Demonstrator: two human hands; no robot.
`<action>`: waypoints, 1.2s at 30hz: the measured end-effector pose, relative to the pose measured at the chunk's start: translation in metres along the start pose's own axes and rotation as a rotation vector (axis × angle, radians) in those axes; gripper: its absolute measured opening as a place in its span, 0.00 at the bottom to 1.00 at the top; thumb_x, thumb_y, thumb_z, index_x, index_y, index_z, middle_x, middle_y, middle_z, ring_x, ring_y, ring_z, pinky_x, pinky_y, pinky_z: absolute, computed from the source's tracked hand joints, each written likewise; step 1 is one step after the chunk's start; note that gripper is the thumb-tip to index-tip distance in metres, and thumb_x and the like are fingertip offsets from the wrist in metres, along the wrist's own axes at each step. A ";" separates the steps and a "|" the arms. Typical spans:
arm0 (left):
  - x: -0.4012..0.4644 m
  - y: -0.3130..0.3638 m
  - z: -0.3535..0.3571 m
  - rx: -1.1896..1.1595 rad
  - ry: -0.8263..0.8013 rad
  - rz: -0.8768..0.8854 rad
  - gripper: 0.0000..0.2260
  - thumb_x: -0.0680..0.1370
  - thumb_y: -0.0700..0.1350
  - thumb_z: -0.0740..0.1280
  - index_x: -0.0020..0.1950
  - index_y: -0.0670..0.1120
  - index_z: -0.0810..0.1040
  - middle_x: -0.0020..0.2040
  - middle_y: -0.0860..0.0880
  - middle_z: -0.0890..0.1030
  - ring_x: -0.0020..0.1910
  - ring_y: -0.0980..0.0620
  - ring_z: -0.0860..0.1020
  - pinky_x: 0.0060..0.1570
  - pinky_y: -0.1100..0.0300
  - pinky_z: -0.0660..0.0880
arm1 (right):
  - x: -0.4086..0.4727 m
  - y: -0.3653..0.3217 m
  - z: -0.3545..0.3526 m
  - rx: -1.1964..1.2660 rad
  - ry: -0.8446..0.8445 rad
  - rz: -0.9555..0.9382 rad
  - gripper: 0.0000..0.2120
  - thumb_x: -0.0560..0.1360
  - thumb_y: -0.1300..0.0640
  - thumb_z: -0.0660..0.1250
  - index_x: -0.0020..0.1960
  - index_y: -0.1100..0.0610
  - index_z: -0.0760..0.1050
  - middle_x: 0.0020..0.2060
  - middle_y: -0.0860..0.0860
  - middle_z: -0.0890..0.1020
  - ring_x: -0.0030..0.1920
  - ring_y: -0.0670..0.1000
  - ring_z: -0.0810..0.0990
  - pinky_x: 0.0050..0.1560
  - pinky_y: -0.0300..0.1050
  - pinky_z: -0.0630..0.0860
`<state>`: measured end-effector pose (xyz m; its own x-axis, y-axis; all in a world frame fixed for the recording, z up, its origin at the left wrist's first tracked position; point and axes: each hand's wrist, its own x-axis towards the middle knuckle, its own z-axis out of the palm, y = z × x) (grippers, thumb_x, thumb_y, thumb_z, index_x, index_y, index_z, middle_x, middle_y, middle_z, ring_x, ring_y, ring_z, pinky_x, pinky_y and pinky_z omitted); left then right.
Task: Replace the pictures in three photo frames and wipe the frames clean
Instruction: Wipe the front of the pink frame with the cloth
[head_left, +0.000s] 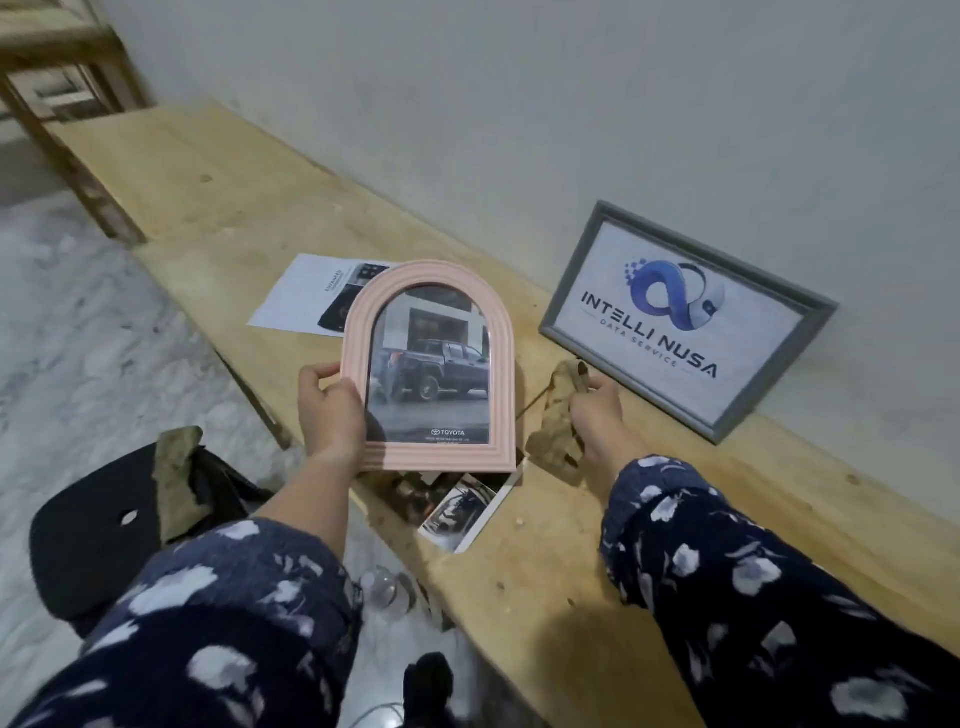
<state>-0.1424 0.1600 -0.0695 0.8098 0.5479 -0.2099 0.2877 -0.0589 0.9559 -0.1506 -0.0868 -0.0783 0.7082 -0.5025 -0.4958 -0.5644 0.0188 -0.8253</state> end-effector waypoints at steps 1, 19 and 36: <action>0.011 0.003 -0.002 0.001 0.004 0.009 0.09 0.76 0.38 0.57 0.53 0.48 0.71 0.37 0.49 0.74 0.35 0.50 0.72 0.37 0.57 0.68 | 0.012 -0.002 0.010 -0.057 -0.003 -0.019 0.13 0.75 0.50 0.62 0.59 0.47 0.65 0.52 0.55 0.78 0.47 0.58 0.80 0.53 0.57 0.79; 0.109 0.038 0.063 0.007 -0.164 0.072 0.09 0.75 0.37 0.59 0.53 0.46 0.73 0.44 0.49 0.76 0.42 0.49 0.74 0.46 0.56 0.69 | 0.051 -0.077 0.100 -0.212 0.022 -0.236 0.17 0.81 0.53 0.48 0.58 0.55 0.74 0.51 0.53 0.78 0.50 0.55 0.76 0.51 0.47 0.72; -0.068 0.057 0.194 0.101 -0.786 0.206 0.17 0.78 0.39 0.55 0.64 0.48 0.73 0.53 0.45 0.78 0.45 0.49 0.76 0.48 0.53 0.75 | 0.021 -0.011 -0.131 0.347 0.523 -0.155 0.15 0.80 0.60 0.54 0.60 0.49 0.73 0.54 0.57 0.80 0.47 0.58 0.78 0.40 0.46 0.73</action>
<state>-0.0822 -0.0426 -0.0403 0.9626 -0.2248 -0.1510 0.1086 -0.1902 0.9757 -0.1850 -0.2112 -0.0440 0.4204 -0.8752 -0.2393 -0.2404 0.1469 -0.9595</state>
